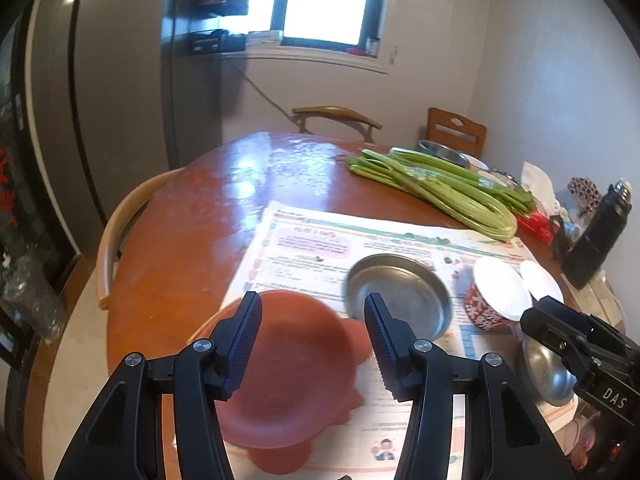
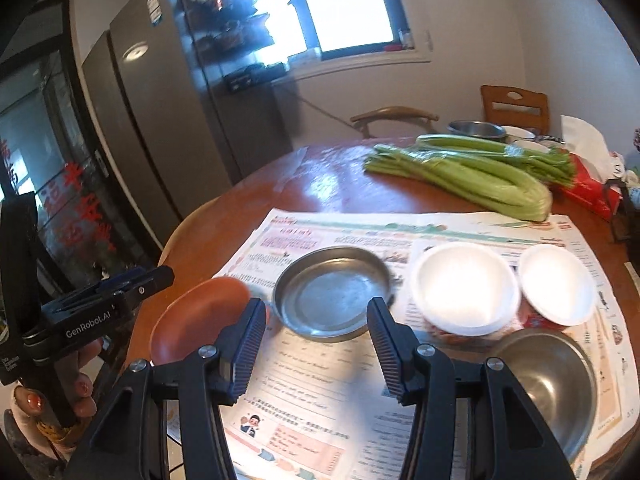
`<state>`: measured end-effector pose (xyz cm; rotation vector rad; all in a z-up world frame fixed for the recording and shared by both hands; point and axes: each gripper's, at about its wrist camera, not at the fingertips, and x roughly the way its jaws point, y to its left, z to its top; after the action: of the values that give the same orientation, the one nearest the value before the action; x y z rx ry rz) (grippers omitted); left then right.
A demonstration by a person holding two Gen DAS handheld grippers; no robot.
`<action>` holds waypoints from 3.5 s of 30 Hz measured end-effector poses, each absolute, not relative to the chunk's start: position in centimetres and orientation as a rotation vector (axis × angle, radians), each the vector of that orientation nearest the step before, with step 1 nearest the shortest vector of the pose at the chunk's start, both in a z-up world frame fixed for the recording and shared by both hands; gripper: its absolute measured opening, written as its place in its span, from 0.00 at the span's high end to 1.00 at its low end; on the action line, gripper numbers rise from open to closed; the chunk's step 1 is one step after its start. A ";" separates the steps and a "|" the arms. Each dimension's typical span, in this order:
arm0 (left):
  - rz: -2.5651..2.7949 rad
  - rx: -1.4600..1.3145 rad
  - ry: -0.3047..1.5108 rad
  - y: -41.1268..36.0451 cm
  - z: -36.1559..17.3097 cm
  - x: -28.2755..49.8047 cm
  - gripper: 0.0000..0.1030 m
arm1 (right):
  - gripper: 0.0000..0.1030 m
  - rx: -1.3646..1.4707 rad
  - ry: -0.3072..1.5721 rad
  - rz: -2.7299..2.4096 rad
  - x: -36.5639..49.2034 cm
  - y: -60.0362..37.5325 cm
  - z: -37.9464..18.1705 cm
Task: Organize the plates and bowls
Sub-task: 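Move the left tool to the flat steel plate and grip its rim, then lift the flat steel plate with the left tool over the terracotta plate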
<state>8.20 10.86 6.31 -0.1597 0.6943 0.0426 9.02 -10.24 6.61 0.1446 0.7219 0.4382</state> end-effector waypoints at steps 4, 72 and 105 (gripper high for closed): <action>-0.002 -0.134 0.711 9.1 6.6 9.1 0.47 | 0.48 0.169 0.714 0.421 8.9 -11.7 6.8; -0.130 -0.088 0.987 6.5 -1.8 23.4 0.61 | 0.48 0.202 0.938 0.378 17.2 -7.5 -2.3; -0.074 -0.151 0.779 12.9 7.8 11.8 0.61 | 0.48 0.116 0.750 0.512 9.3 -2.7 6.6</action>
<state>11.84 12.86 7.84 -0.1508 0.7792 -0.0740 9.28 -2.67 6.64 0.1161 0.7498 0.5122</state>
